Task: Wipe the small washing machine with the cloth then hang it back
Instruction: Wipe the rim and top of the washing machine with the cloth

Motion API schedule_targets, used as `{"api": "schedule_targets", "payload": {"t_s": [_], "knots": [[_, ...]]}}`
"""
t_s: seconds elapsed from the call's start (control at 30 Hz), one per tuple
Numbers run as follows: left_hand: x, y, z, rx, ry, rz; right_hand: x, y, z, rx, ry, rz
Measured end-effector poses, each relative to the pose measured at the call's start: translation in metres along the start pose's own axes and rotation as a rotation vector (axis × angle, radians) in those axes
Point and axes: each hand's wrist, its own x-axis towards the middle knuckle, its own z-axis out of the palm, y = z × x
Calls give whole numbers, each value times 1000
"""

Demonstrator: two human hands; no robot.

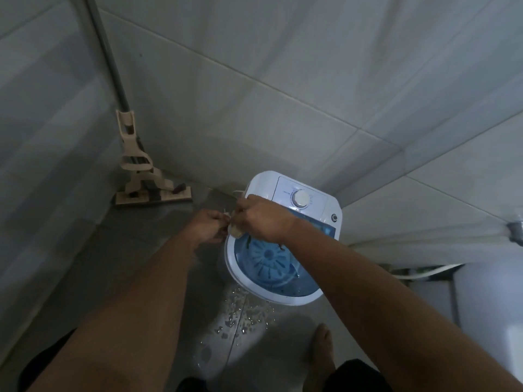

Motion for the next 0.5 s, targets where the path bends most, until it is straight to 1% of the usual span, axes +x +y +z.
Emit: {"api": "schedule_targets", "payload": {"t_s": [0.07,0.1,0.17,0.23,0.3,0.43,0.5], "knots": [[-1,1,1,-2,8,2,-2,4,-10,121,29,118],[-2,1,3,3,12,8,-4,9,-15,169,96,198],[-3,0,3,10,23,16,-4,21,-20,191,242,337],[-4,-1,3,7,26,12,-1,30,-24,186,287,433],[-4,-1,4,-6,30,0,8,31,-28,164,243,479],[-7,-1,6,-42,35,-8,30,6,-13,-6,21,464],[-9,-3,5,-43,35,-15,31,-9,-1,-81,-8,444]]}}
